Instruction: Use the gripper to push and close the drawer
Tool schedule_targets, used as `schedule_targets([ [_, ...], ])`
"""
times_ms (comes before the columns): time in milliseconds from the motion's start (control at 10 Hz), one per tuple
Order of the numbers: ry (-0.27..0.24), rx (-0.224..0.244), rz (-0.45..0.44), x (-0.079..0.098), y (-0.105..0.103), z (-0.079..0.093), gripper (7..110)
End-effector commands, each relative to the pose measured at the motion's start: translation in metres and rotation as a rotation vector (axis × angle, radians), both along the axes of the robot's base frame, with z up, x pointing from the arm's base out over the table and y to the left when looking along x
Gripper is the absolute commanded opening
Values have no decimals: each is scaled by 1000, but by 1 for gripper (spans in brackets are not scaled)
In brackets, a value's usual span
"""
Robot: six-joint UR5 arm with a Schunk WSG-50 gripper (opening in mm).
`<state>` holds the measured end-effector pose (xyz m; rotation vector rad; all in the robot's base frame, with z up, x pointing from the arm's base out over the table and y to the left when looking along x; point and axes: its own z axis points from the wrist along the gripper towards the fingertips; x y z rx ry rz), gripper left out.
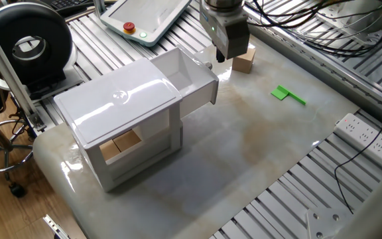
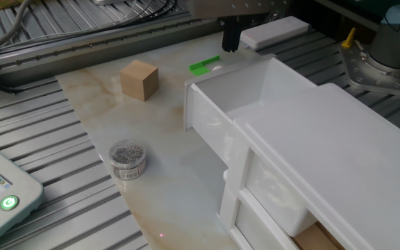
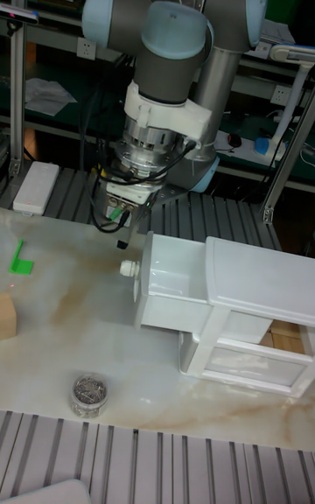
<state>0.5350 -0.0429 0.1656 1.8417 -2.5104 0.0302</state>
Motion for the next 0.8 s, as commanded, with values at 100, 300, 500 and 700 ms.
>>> schedule_targets([
  [100,-27,13,-10,6,6,-11,7],
  [300,-40,2,-6,7,2,-15,7],
  [500,-44,2,-8,6,-1,-16,7],
  [700,-41,22,-16,4,4,-16,7],
])
